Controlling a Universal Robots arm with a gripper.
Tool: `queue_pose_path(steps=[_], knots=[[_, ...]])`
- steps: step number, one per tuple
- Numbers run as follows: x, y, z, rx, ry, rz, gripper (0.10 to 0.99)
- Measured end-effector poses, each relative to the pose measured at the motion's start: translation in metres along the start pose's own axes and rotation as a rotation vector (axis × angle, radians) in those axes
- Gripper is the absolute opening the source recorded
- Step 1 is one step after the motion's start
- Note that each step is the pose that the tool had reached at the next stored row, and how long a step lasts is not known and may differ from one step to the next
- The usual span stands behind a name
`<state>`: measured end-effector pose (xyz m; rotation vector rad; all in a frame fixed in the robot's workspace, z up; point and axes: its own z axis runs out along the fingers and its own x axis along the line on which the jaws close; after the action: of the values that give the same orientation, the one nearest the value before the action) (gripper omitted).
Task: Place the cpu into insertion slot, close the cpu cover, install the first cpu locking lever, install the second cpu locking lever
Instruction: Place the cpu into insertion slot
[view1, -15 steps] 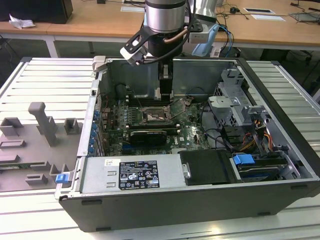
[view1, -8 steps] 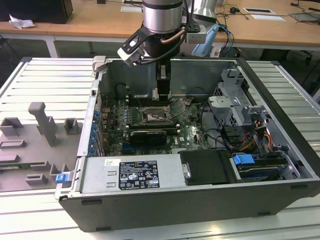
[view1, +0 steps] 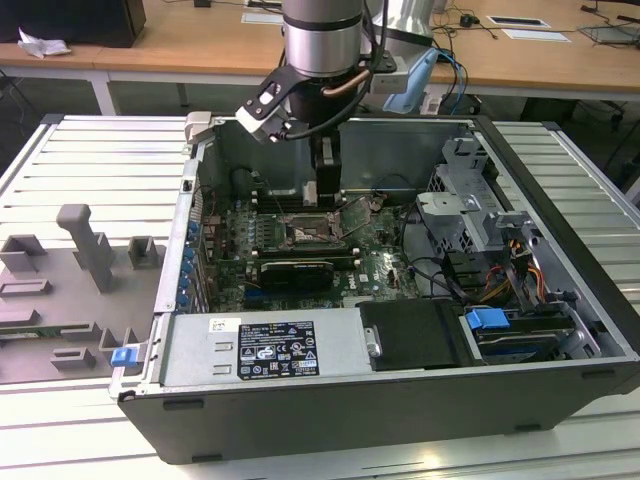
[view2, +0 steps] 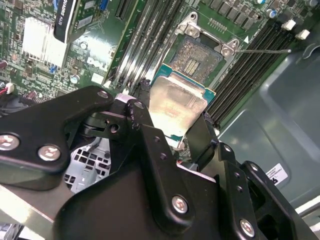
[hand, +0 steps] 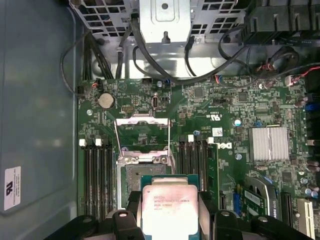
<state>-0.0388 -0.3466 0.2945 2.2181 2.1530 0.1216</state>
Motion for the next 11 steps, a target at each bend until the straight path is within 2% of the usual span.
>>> queue_pose_path(steps=[11], knots=[[-0.0001,-0.0005,0.0051,0.0,0.0001,0.0,0.537]])
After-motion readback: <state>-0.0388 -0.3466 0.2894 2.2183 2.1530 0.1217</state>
